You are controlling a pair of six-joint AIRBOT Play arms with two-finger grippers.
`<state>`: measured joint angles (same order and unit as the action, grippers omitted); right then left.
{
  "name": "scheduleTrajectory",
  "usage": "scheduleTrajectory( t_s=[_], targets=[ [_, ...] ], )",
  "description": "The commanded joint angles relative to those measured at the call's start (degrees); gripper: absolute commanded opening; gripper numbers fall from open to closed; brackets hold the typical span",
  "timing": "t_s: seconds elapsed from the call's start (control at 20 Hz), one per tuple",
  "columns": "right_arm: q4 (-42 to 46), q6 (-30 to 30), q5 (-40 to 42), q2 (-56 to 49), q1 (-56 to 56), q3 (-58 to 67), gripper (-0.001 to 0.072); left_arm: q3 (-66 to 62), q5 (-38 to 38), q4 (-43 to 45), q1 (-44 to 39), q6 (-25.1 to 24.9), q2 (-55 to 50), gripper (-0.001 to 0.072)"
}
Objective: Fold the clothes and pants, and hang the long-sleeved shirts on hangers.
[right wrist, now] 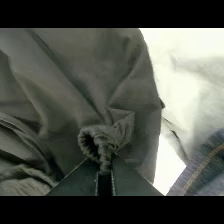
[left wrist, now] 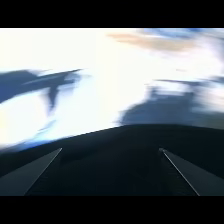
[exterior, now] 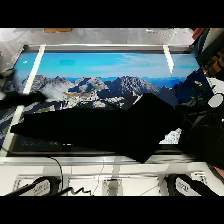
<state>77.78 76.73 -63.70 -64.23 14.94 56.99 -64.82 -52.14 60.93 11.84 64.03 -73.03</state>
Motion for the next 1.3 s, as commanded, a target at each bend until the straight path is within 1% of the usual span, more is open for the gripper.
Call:
scheduleTrajectory(
  t_s=[0.0, 0.05, 0.1, 0.15, 0.2, 0.25, 0.3, 0.4, 0.45, 0.5, 0.6, 0.65, 0.9, 1.0, 1.15, 1.2, 1.25],
  targets=[
    [-3.7, -0.1, 0.9, 0.2, 0.0, 0.0, 0.0027, -1.2, 4.1, -6.0, -21.7, -1.0, -3.6, 0.0695],
    [-4.1, -0.5, 0.7, 0.2, 0.0, 0.0, 0.0027, -1.8, 7.6, -6.1, -27.2, -0.9, -4.7, 0.0693],
    [-4.7, -1.5, 0.3, 0.2, 0.0, 0.0, 0.0027, -2.3, 12.4, -6.1, -32.0, 0.8, -5.8, 0.0623],
    [-5.2, -1.9, 0.0, 0.2, 0.0, 0.0, 0.0027, -2.8, 18.2, -6.1, -36.8, 4.4, -7.4, 0.0481],
    [-5.7, -2.1, 0.0, 0.2, 0.0, 0.0, 0.0027, -3.6, 22.5, -6.1, -40.8, 7.8, -9.5, 0.0463],
    [-6.2, -2.1, 0.0, 0.2, 0.0, 0.0, 0.0027, -4.8, 24.0, -6.1, -43.5, 10.4, -12.0, 0.0463],
    [-6.6, -2.1, 0.0, 0.2, 0.0, 0.0, 0.0027, -6.8, 23.8, -6.1, -45.5, 13.6, -15.1, 0.0464],
    [-7.7, -3.0, -0.7, 0.2, 0.0, 0.0, 0.0027, -11.3, 22.3, -6.2, -47.2, 18.3, -20.7, 0.0497],
    [-8.1, -3.4, -1.5, 0.2, 0.0, 0.0, 0.0027, -13.8, 21.3, -6.2, -47.4, 19.7, -23.2, 0.0526],
    [-8.4, -4.2, -2.1, 0.2, 0.0, 0.0, 0.0027, -16.4, 20.5, -6.4, -47.5, 20.0, -25.6, 0.0594],
    [-9.0, -4.5, -2.4, 0.2, 0.0, 0.0, 0.0028, -21.9, 18.0, -8.6, -47.5, 20.0, -30.3, 0.0640],
    [-9.0, -4.5, -2.3, 0.2, 0.0, 0.0, 0.0028, -24.5, 16.2, -8.7, -47.5, 20.0, -32.4, 0.0643],
    [-9.0, -4.5, -2.3, 0.2, 0.0, 0.0, 0.0028, -32.7, 9.5, -8.7, -47.5, 20.0, -41.9, 0.0643],
    [-9.0, -4.5, -2.2, 0.2, 0.0, 0.0, 0.0028, -34.1, 8.0, -8.8, -47.6, 19.9, -43.6, 0.0640],
    [-9.0, -4.5, -1.6, 0.2, 0.0, 0.0, 0.0028, -34.4, 8.1, -8.7, -48.1, 19.1, -44.0, 0.0636],
    [-9.0, -4.5, -1.4, 0.2, 0.0, 0.0, 0.0028, -34.4, 8.3, -8.7, -48.2, 19.1, -44.0, 0.0621],
    [-9.0, -4.5, -1.2, 0.2, 0.0, 0.0, 0.0028, -34.4, 8.3, -8.7, -48.2, 19.1, -44.1, 0.0496]
  ],
)
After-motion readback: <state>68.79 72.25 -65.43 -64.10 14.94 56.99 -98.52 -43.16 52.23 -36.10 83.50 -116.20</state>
